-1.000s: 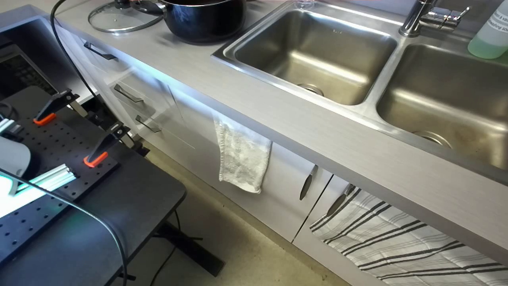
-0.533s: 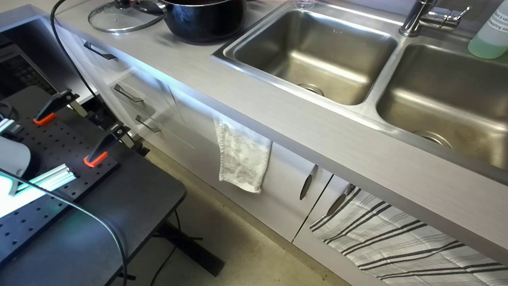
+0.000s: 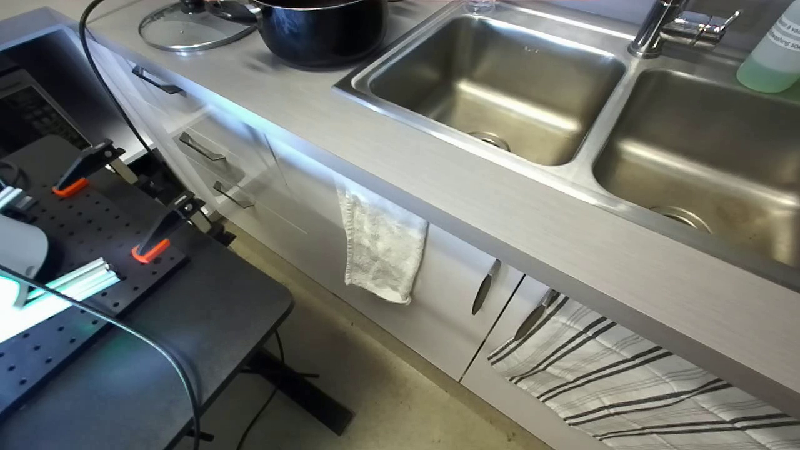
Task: Put the lid on the pot
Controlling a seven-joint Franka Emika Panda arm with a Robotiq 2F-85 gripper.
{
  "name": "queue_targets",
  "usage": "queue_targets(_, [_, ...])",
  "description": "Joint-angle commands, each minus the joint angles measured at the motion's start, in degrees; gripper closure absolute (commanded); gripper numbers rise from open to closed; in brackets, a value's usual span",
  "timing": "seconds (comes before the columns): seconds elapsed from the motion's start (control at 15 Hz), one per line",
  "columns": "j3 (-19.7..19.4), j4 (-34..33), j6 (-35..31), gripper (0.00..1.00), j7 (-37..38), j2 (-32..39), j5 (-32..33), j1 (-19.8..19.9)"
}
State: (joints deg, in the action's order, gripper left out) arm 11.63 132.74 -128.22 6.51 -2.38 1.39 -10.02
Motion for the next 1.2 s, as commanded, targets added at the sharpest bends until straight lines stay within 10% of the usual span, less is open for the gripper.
queue_targets(0.0, [0.3,-3.8,-2.7,0.00,2.0,7.8,4.0,-0.8])
queue_targets(1.13, [-2.8,-16.0,-10.9,0.00,3.9,26.3,10.2,-6.2])
